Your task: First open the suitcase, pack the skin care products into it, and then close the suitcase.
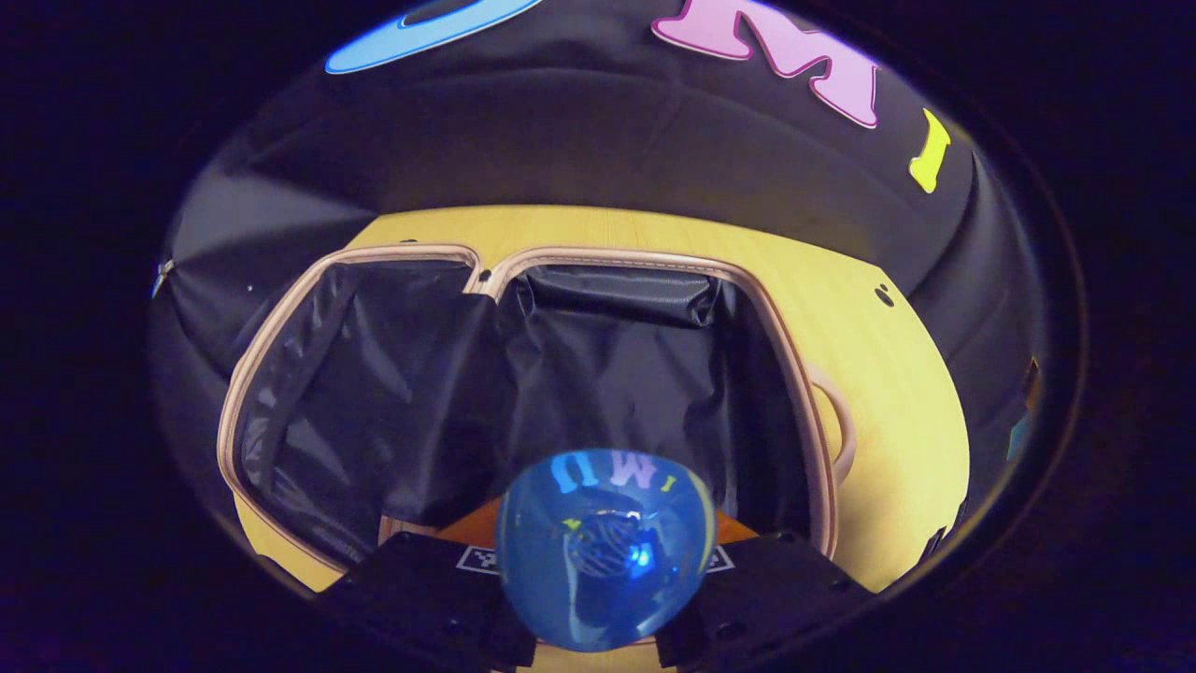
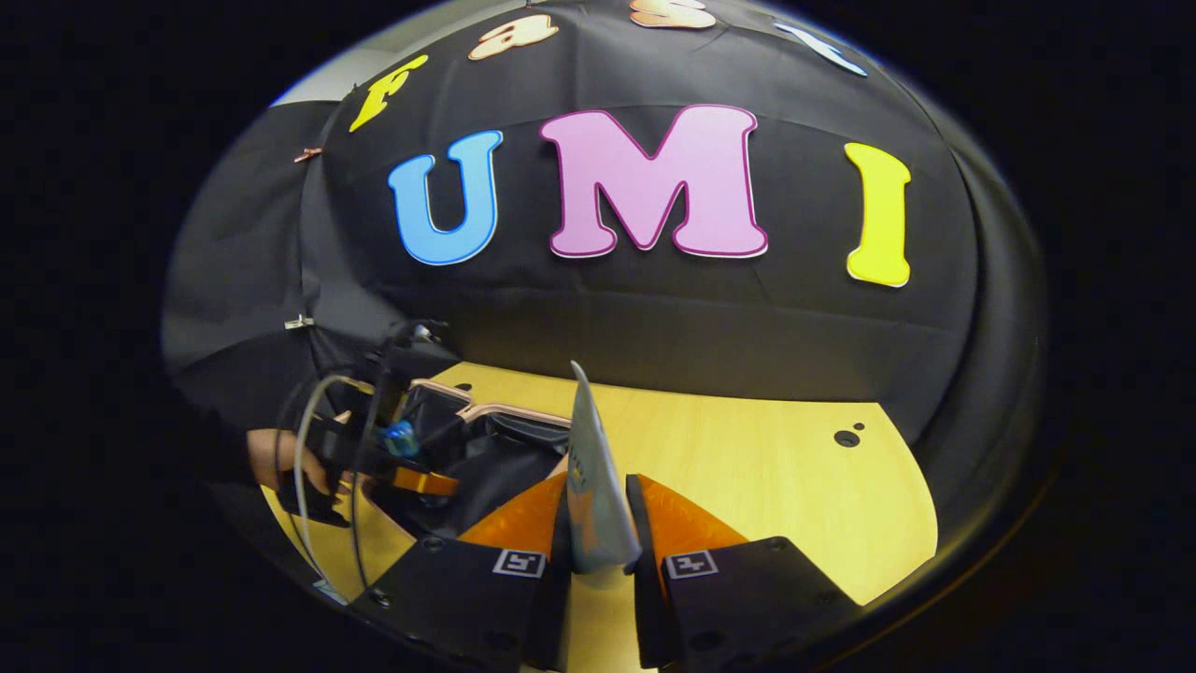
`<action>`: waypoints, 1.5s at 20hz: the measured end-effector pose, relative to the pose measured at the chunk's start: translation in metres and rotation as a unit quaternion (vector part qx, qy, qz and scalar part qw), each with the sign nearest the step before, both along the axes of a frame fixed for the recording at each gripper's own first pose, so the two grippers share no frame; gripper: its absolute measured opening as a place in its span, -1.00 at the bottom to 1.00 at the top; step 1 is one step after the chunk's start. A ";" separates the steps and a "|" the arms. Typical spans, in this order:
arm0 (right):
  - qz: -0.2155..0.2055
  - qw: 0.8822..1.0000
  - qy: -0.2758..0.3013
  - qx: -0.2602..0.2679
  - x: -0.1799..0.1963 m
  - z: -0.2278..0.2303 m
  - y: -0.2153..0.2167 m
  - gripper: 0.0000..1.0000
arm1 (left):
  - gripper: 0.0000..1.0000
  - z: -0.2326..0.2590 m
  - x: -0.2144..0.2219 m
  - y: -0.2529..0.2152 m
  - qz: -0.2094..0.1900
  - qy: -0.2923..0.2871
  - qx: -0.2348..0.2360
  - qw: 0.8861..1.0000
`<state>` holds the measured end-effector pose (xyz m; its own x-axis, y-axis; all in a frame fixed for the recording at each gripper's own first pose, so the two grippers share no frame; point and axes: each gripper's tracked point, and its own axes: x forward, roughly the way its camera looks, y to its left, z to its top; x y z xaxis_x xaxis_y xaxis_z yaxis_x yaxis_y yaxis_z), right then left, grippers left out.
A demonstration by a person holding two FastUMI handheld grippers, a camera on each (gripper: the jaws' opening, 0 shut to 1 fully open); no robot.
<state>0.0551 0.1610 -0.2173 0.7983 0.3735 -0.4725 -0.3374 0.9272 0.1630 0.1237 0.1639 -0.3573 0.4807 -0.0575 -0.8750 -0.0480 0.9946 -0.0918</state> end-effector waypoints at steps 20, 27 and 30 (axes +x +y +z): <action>0.013 1.000 0.018 0.010 0.024 0.020 0.053 -0.38 | 0.15 0.008 0.046 0.018 -0.013 0.064 0.019 0.998; 0.086 0.982 0.168 0.005 0.033 -0.044 0.146 -0.46 | 0.92 0.132 -0.005 0.075 0.078 -0.149 0.008 0.986; 0.057 0.969 0.241 0.016 0.032 -0.092 0.165 -0.37 | 0.93 0.146 -0.065 0.113 0.159 -0.184 0.010 0.970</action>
<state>0.0873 0.3259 -0.3095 0.4400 0.4665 -0.7673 -0.3151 0.8803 0.3545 0.0585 0.2770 -0.2114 0.7516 0.1594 -0.6400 -0.3197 0.9368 -0.1423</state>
